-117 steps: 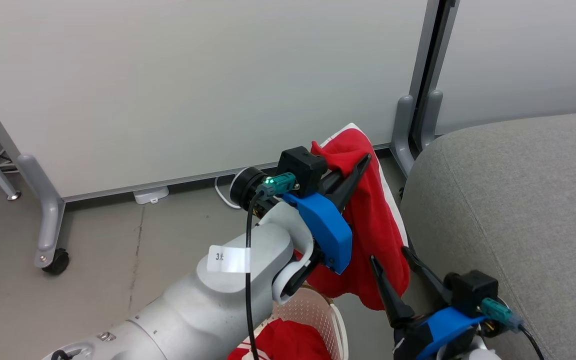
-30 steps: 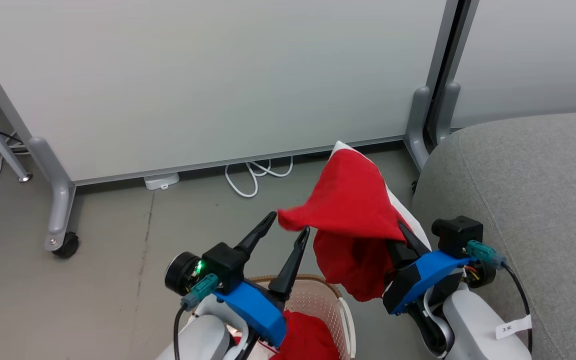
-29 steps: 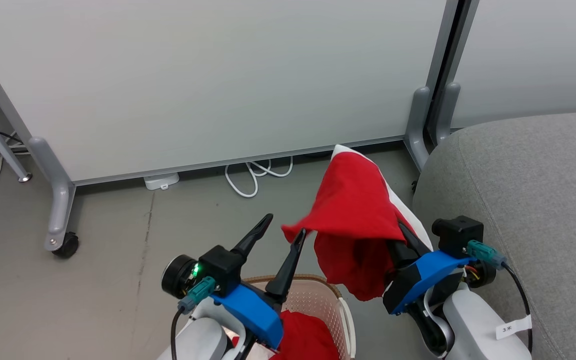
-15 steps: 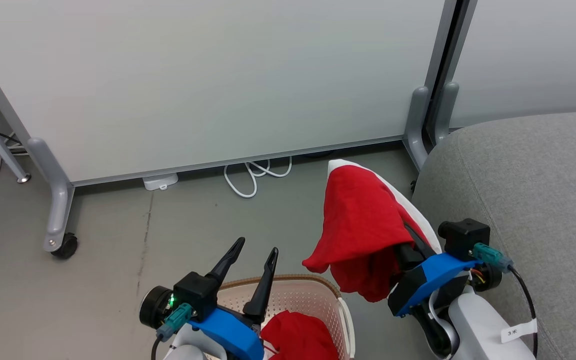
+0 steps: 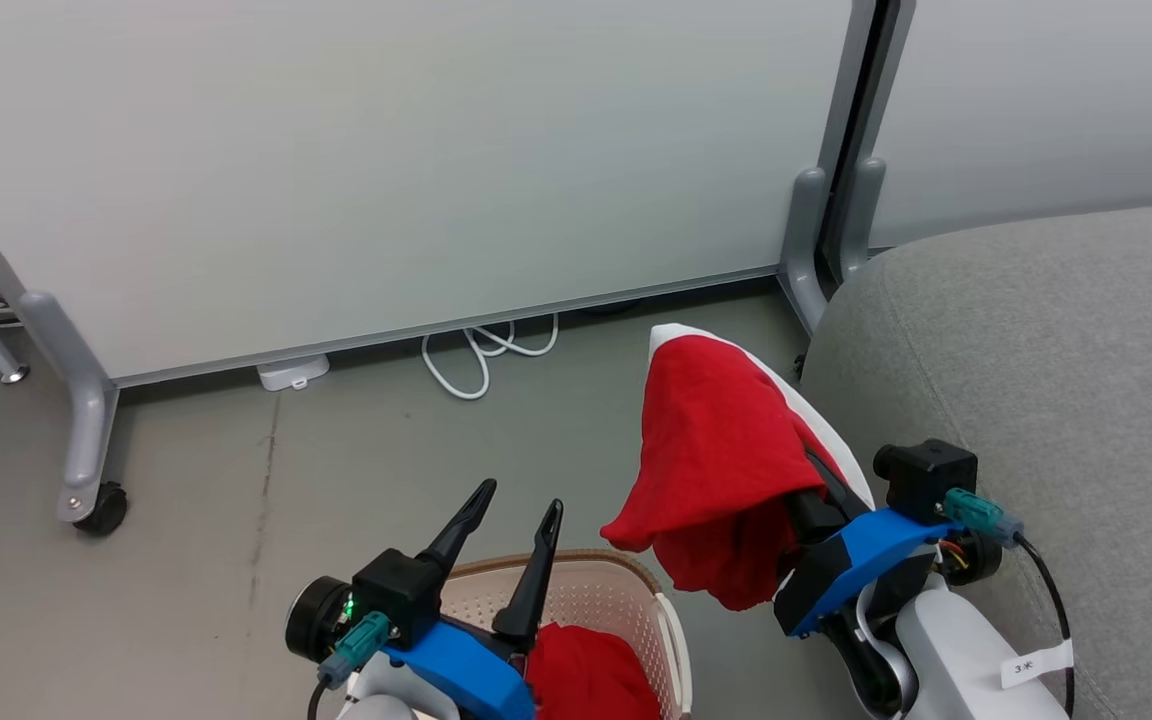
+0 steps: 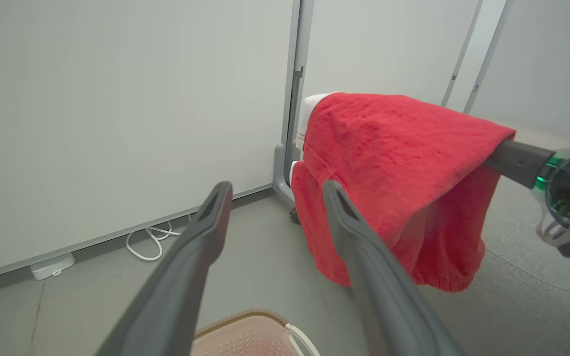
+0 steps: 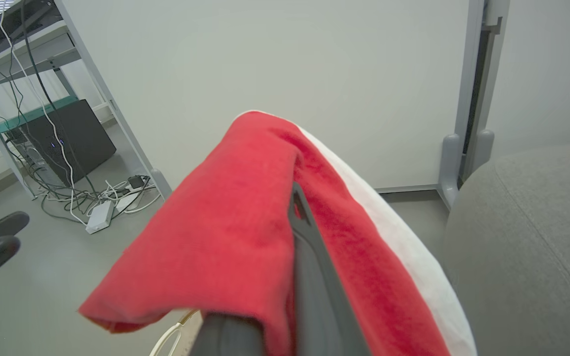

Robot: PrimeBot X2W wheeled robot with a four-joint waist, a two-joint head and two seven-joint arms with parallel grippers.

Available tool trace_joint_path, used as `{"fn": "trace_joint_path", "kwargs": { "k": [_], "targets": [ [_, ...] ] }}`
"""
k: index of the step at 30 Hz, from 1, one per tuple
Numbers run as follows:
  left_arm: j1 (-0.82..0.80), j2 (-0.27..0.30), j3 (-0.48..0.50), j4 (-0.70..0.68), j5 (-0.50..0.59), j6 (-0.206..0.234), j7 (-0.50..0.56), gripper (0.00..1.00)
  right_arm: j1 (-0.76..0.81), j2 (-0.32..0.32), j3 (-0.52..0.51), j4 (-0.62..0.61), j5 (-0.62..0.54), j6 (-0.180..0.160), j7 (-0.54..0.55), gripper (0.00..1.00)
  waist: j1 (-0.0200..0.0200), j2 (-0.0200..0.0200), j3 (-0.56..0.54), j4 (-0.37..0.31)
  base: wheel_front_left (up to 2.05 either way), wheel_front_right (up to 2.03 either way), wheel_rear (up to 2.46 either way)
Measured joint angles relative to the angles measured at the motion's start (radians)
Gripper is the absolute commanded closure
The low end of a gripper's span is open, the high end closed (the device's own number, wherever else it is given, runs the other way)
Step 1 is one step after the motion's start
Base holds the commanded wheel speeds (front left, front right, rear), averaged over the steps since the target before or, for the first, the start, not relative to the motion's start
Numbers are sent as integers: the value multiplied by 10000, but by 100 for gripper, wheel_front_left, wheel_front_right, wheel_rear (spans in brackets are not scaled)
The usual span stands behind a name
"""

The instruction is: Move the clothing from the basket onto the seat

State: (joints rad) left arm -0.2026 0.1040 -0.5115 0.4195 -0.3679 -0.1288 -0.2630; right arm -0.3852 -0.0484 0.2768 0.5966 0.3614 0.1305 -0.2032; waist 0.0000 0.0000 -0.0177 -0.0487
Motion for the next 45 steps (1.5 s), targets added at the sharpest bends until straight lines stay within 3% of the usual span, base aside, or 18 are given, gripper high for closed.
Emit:
{"fn": "trace_joint_path", "kwargs": {
  "k": [32, 38, 45],
  "targets": [
    [74, 90, 132, -17, 456, 0, 0, 0, 132, -4, -71, -213, -25, 0, 157, 100, 0, 1, 342, -3750, 0, 0, 0],
    [45, 138, 157, -2, 514, 0, 0, 0, 198, -4, -81, -219, 23, 0, 81, 100, -1, 0, 483, -4160, 0, 0, 0],
    [-44, 184, 125, -4, 535, 0, 0, 0, 207, -4, -150, -207, 81, 0, -21, 100, 0, 1, 663, -4178, 0, 0, 0]
  ]
}}
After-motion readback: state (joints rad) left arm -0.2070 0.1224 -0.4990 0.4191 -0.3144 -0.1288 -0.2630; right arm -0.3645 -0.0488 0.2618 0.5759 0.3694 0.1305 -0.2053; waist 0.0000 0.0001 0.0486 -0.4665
